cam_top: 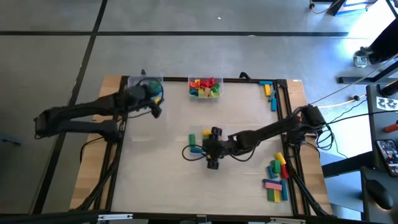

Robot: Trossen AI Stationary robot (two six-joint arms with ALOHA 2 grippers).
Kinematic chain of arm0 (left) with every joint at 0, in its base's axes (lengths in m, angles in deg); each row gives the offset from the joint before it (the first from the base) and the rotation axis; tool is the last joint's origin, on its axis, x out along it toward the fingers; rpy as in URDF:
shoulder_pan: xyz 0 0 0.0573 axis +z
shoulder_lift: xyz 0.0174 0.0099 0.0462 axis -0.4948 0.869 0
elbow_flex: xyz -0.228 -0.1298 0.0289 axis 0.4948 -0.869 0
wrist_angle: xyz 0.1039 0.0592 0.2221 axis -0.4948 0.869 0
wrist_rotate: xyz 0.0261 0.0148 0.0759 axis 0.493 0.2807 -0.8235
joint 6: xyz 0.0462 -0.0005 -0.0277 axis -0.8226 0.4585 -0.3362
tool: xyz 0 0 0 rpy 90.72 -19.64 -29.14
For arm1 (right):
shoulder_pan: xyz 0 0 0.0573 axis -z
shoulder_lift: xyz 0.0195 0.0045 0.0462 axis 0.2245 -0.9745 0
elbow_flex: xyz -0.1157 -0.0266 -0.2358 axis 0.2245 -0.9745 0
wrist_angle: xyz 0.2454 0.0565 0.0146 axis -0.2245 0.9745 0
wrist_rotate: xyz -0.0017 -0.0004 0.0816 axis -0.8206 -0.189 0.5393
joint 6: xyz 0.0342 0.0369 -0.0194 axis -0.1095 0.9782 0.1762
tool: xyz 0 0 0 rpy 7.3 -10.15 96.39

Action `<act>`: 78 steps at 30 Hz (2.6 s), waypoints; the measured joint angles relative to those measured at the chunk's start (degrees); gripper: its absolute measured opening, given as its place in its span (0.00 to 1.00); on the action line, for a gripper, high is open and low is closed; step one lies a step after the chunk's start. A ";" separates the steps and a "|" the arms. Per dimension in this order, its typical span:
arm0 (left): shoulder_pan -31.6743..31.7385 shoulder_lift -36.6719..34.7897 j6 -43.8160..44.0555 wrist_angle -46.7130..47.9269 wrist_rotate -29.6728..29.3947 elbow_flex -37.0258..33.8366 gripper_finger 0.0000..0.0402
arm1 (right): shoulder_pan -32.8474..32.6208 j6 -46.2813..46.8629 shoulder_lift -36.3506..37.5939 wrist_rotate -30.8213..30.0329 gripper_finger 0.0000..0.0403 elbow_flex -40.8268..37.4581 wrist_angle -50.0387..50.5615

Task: Sort blocks by size
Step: Put the blue arch block into the top right transparent bin

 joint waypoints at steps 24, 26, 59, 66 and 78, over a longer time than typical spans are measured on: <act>-25.33 -0.81 14.39 -5.51 -0.21 -9.11 0.49 | -23.06 50.95 6.64 -0.45 0.62 9.48 58.07; -26.61 -0.81 14.05 -7.21 -0.20 -9.11 0.49 | -25.17 57.33 6.62 1.52 0.62 9.44 62.06; -32.04 -0.81 14.25 -9.45 -0.23 -9.11 0.49 | -35.38 105.77 6.54 22.92 0.62 -12.53 46.36; -32.02 -0.81 14.25 -9.45 -0.25 -9.11 0.49 | -35.38 105.75 6.49 21.55 0.62 -16.03 39.61; -32.02 -0.79 13.81 -9.40 -0.29 -9.11 0.49 | -35.40 105.57 6.64 19.25 0.53 -17.73 36.95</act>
